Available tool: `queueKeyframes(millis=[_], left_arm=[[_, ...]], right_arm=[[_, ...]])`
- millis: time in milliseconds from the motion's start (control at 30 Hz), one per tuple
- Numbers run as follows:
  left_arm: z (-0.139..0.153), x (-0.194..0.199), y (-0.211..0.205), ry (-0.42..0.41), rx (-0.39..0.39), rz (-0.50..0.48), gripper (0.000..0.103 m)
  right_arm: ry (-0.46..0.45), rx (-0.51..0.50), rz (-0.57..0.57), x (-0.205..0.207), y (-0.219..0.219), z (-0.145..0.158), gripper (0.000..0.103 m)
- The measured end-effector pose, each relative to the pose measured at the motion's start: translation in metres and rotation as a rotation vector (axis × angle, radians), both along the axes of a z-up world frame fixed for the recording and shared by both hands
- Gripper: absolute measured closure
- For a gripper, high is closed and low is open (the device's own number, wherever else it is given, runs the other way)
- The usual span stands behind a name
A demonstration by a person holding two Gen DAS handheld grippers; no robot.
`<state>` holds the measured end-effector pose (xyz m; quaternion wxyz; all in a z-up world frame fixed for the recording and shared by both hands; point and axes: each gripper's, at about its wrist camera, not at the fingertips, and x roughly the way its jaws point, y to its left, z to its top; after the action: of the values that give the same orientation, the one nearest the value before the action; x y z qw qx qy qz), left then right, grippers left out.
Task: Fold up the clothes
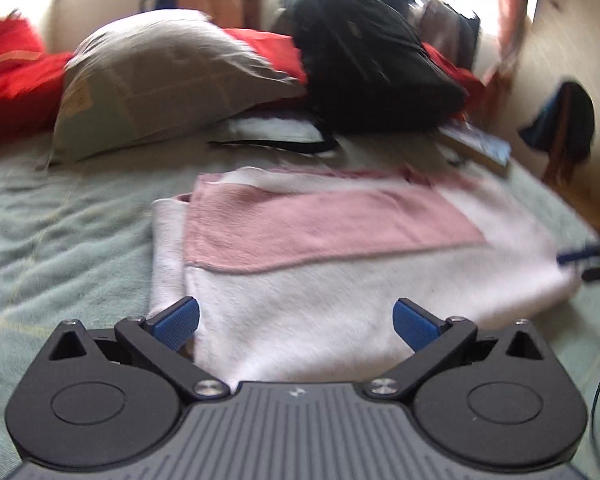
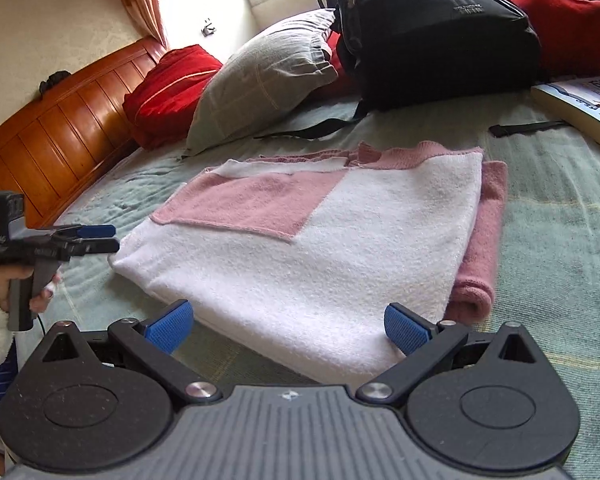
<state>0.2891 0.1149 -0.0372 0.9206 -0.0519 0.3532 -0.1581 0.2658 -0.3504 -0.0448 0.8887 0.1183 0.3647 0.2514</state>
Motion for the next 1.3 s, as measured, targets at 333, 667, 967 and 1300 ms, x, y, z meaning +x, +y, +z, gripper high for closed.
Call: queueKeyframes(millis=[333,667,967,1300], left_arm=[[-0.027,0.076,0.039,0.146,-0.307,0.122,0.013],[-0.053,0.107,0.065,0.246,-0.476,0.141,0.031],[-0.067,0.105,0.061,0.284,-0.481,0.101,0.063],[-0.034,0.073,0.059,0.162,-0.344,0.098,0.097]], right_arm=[[0.016,0.078,-0.042,0.003,-0.009,0.001,0.0],[0.041,0.094,-0.083,0.009,-0.015,-0.004,0.0],[0.05,0.084,-0.082,0.015,-0.009,-0.01,0.0],[0.047,0.103,-0.113,0.012,-0.016,-0.009,0.0]])
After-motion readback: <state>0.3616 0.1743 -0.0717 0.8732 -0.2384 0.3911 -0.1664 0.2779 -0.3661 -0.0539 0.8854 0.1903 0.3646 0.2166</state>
